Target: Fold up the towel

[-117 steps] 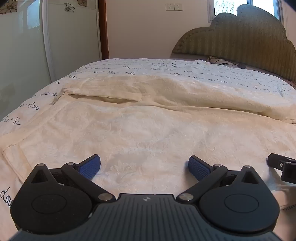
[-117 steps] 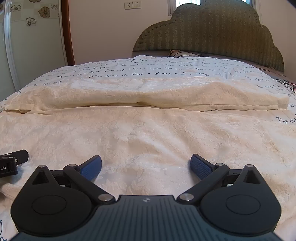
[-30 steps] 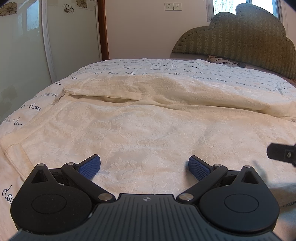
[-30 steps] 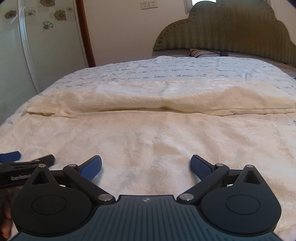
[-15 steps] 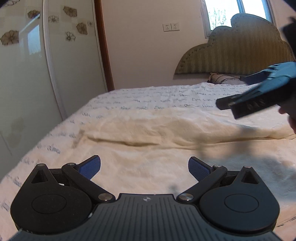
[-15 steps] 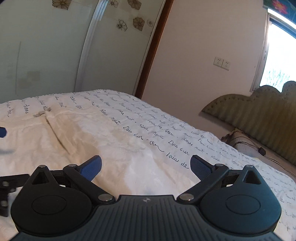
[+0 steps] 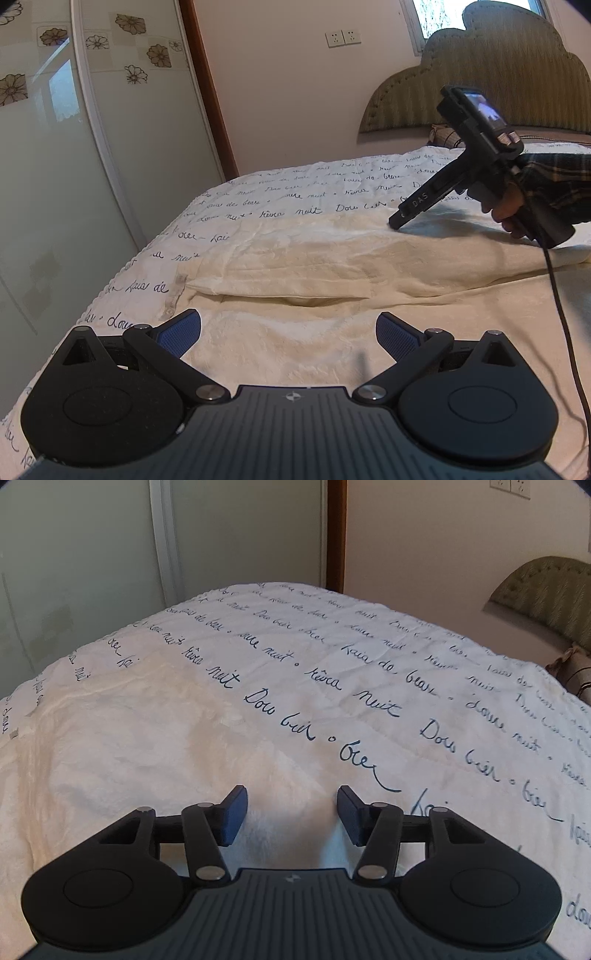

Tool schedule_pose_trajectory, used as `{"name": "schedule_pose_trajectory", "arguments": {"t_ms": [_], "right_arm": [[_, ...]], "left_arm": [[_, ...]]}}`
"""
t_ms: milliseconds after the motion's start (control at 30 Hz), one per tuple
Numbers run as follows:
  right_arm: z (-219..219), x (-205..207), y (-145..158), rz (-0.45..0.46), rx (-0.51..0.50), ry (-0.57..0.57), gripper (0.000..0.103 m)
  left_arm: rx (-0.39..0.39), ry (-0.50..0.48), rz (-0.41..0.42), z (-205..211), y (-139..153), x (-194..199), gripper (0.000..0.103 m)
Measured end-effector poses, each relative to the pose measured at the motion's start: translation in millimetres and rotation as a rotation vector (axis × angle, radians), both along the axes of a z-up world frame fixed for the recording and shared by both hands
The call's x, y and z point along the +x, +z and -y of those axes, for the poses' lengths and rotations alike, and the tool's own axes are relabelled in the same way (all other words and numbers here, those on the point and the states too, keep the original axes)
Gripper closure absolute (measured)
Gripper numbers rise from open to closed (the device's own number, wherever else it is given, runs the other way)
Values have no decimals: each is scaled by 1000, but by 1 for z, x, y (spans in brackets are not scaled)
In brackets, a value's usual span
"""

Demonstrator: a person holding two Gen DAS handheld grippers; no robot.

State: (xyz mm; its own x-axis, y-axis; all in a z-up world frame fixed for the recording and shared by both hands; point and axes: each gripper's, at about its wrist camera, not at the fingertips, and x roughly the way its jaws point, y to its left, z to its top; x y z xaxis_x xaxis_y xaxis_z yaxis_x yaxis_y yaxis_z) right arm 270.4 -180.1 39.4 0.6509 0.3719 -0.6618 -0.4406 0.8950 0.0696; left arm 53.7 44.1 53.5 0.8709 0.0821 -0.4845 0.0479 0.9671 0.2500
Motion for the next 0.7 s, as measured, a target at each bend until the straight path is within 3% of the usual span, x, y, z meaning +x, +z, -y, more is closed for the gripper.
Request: {"name": "schedule_pose_trajectory", "arguments": {"t_ms": [100,167,300,500,700], "right_arm": [[5,11,-6,-44,69,29,50],[3,8,-5,-21,65,61,67],[-7,-19,4,98,-45,97,86],[-38,-86,30,349,-233,182,89],[-71,-173,39,494,-357,337,91]], "left_arm": [[-19,2,-14,-5,2,11,1],[-46,5,-38,-8,3,20,1],[-176,20,-105,-24,6,41,1],[-451,73,-187,-57,17,72,3],[-678,58,-167,-84,32,77,2]]}}
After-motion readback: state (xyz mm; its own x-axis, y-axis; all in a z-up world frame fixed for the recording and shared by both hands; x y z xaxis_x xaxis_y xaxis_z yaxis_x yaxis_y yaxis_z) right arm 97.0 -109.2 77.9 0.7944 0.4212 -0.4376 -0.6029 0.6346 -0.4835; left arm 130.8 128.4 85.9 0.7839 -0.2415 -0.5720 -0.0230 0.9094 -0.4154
